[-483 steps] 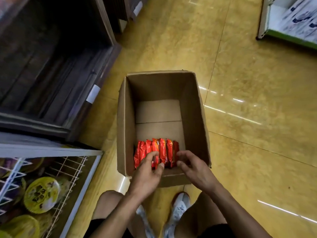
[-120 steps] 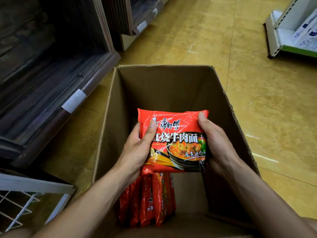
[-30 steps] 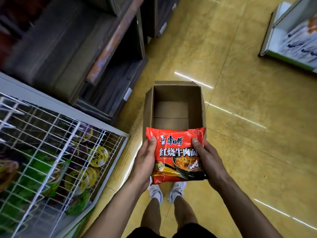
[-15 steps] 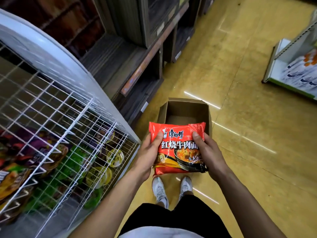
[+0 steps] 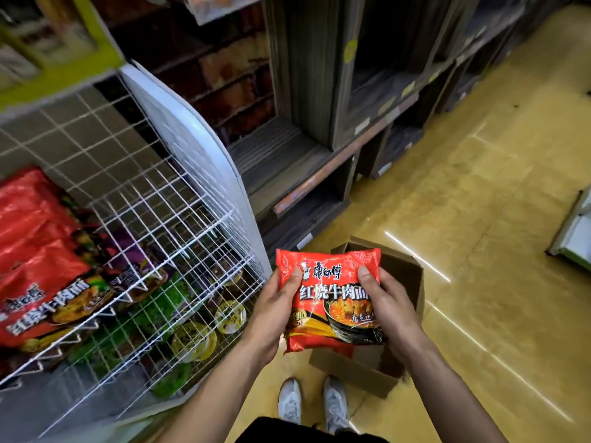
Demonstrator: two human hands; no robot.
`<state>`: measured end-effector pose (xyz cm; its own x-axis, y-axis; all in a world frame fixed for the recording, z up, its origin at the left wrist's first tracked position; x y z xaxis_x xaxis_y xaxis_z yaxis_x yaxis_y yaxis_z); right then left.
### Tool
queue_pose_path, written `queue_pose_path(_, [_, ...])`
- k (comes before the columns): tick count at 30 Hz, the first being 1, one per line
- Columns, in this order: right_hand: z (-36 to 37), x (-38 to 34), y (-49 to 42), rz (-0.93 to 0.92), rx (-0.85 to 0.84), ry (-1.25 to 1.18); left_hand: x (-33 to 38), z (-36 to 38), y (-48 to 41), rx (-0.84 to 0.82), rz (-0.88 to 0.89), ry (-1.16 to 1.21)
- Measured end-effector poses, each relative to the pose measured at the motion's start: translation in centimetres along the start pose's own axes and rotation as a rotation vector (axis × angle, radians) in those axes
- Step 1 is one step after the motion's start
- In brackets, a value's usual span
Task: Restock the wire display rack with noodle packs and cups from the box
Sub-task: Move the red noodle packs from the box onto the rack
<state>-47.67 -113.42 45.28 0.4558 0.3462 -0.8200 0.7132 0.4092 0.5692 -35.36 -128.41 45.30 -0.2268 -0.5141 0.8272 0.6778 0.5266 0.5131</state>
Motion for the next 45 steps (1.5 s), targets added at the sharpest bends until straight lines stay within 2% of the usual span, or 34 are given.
queue_pose_path(9, [2.7,-4.8,-0.5,-0.072,-0.215,0.081,2.4,-1.0,2.2,0.194,0.115,0.108])
queue_pose_path(23, [11.0,-7.5,0.7,-0.173,-0.490,0.242,4.0,-6.8,7.3,0.461,0.266,0.165])
queue_pose_path(32, [17.8,-8.6,2.3,-0.220,-0.566,0.280,6.5,-12.2,9.5,0.511,0.334,0.194])
queue_pose_path(45, [25.8,-10.8,4.8,-0.295,-0.517,0.247,12.0,-20.0,10.4,0.449,0.431,0.070])
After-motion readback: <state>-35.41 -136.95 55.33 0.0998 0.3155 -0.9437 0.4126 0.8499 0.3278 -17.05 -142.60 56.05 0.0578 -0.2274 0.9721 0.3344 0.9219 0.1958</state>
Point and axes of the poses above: each hand's wrist, its own y-axis away from the middle knuckle, its own z-axis out of the palm, x = y × z, the point moved 7 cm from there along -y, towards the middle knuckle, and after that the axes turned 5 degrees about z, right-handed, at the moved point
